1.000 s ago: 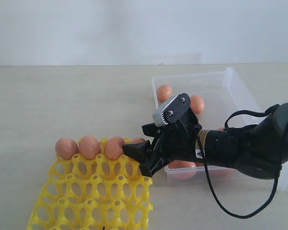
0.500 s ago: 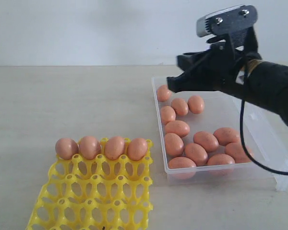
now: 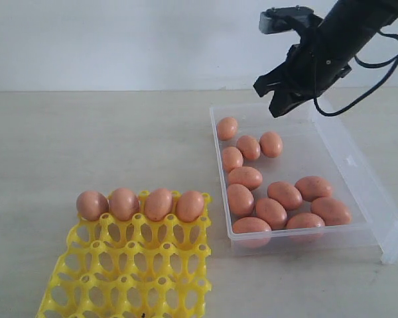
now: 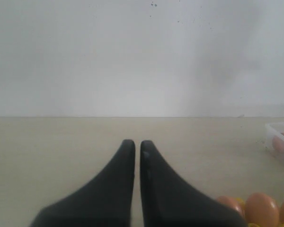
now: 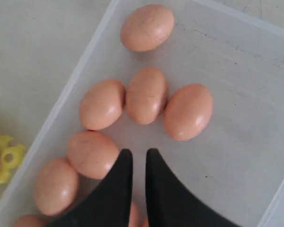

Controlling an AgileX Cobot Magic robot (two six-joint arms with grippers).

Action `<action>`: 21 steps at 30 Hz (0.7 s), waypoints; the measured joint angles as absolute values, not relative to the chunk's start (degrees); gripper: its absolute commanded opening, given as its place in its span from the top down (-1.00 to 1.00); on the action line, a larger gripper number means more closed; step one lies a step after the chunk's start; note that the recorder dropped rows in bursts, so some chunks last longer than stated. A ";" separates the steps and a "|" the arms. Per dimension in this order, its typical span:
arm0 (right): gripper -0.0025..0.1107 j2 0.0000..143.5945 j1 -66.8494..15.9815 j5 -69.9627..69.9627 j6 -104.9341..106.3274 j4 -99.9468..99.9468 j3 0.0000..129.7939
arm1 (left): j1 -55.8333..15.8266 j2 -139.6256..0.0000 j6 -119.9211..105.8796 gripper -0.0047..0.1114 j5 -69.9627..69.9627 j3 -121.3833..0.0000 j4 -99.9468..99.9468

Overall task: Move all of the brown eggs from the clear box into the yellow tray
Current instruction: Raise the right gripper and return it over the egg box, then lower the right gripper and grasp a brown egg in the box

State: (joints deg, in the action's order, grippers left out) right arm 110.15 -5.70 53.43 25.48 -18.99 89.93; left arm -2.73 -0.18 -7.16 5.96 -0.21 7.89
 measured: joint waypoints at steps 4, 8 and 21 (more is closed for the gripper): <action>-0.10 115.47 -5.70 54.91 23.57 -12.85 93.86 | -2.73 -0.18 -7.16 0.85 5.96 -0.21 7.89; -0.17 118.64 -5.70 53.42 19.66 -10.90 94.10 | -2.73 -0.18 -7.16 0.85 5.96 -0.21 7.89; -0.04 124.46 -5.70 41.87 15.30 -16.49 94.19 | -2.73 -0.18 -7.16 0.85 5.96 -0.21 7.89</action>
